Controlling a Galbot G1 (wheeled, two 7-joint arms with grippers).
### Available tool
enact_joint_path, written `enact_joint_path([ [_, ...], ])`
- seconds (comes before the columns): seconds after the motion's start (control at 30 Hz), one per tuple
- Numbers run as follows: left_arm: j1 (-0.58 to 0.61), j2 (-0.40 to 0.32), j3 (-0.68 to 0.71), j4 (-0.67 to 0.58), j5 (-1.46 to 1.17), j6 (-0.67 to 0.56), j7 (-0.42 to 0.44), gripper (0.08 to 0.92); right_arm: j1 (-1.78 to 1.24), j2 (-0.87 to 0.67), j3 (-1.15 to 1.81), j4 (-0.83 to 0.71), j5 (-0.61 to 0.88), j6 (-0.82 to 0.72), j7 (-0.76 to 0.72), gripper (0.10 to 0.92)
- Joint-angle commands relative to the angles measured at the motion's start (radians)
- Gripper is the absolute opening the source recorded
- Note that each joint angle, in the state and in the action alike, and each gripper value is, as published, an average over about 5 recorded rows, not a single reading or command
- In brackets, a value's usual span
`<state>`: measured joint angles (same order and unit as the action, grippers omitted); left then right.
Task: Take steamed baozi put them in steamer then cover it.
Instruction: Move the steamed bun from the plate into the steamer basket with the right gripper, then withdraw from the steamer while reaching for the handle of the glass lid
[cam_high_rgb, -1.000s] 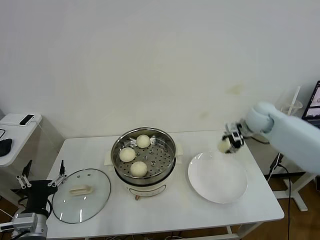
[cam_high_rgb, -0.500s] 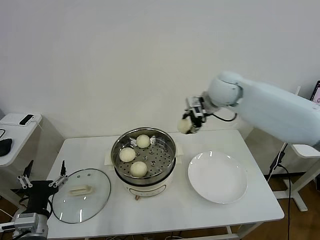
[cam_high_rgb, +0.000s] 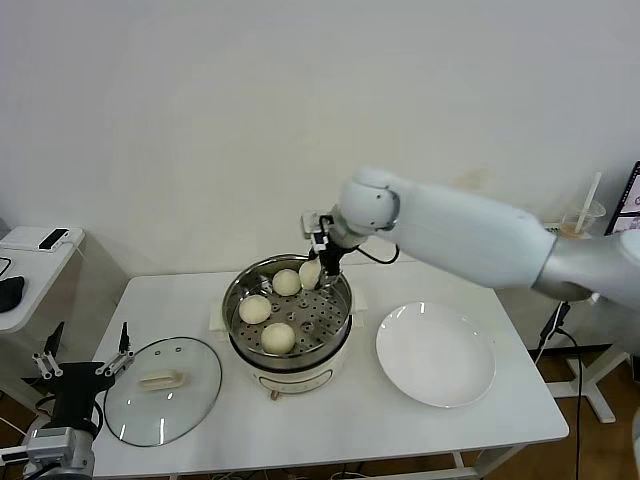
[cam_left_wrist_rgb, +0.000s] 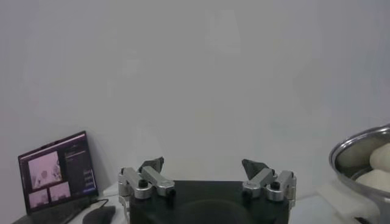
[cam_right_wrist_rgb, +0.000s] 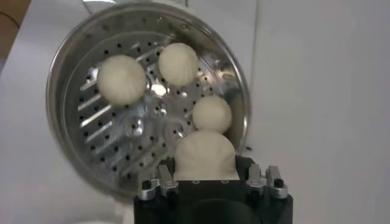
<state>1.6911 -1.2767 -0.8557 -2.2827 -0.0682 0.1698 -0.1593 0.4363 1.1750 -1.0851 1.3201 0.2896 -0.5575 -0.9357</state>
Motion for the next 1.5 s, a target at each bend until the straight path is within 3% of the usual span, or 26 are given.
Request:
enact_joint_path([
  [0.03, 0.000, 0.000, -0.001, 0.007, 0.002, -0.002, 0.000, 0.823, -0.082, 0.080, -0.015, -0.062, -0.029, -0.026, 0.013, 0.619],
  [0.7, -0.008, 0.005, 0.000, 0.014, 0.001, -0.003, 0.000, 0.823, -0.116, 0.071, -0.009, -0.066, -0.092, -0.019, 0.007, 0.629],
  [0.93, -0.010, 0.001, 0.001, 0.013, 0.000, -0.003, 0.000, 0.823, -0.090, 0.032, 0.018, -0.027, -0.090, -0.017, 0.013, 0.801],
  [1.13, -0.015, -0.001, 0.007, 0.014, 0.000, -0.002, 0.001, 0.823, -0.057, -0.076, 0.065, 0.124, -0.049, -0.001, 0.026, 0.822],
  [1.27, -0.021, -0.003, 0.015, 0.018, 0.001, -0.001, 0.003, 0.823, -0.078, -0.184, 0.117, 0.256, -0.014, -0.021, 0.141, 0.823],
  [1.5, -0.030, -0.011, 0.039, 0.027, 0.013, -0.004, 0.002, 0.823, -0.392, -0.343, 0.366, 0.438, 0.051, 0.046, 0.622, 0.823],
])
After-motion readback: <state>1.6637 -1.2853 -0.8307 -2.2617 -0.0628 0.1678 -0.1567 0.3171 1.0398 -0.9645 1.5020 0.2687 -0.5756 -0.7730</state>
